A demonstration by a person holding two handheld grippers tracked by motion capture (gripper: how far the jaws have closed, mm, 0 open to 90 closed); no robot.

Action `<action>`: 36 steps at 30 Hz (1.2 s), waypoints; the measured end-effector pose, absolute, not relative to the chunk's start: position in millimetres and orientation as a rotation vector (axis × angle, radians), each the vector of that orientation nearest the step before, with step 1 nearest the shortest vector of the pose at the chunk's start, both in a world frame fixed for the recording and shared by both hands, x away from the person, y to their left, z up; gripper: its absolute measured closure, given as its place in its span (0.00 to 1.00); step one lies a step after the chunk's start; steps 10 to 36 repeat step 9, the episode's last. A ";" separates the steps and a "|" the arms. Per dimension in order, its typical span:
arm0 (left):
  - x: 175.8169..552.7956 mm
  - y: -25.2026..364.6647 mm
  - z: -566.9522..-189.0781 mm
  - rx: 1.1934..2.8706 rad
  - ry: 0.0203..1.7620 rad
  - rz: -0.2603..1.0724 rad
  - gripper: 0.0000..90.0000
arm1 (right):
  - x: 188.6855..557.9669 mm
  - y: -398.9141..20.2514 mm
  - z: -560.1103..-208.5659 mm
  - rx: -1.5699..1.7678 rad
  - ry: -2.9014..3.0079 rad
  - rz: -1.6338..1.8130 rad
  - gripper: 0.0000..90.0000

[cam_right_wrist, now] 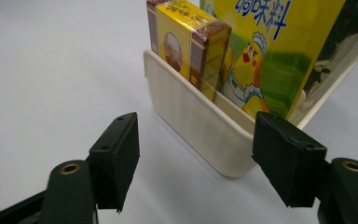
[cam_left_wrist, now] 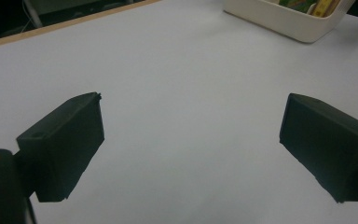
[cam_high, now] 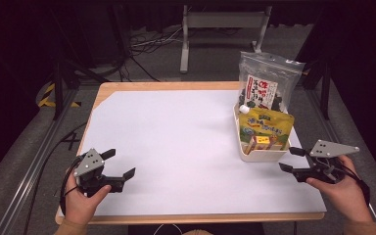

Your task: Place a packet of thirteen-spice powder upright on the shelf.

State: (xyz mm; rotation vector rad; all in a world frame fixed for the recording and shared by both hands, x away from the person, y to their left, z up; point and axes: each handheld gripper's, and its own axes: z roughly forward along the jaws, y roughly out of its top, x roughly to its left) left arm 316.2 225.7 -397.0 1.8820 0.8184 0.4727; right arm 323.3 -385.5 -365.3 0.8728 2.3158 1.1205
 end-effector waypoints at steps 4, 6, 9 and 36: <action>316.3 226.8 -400.5 1.884 0.825 0.463 0.08 | 324.7 -384.9 -369.2 0.886 2.316 1.120 0.34; 316.2 226.6 -401.8 1.883 0.835 0.454 0.08 | 325.2 -383.4 -370.8 0.892 2.321 1.121 0.33; 316.5 227.6 -402.1 1.885 0.833 0.465 0.08 | 325.5 -382.4 -371.7 0.893 2.323 1.129 0.33; 316.5 227.6 -402.1 1.885 0.833 0.465 0.08 | 325.5 -382.4 -371.7 0.893 2.323 1.129 0.33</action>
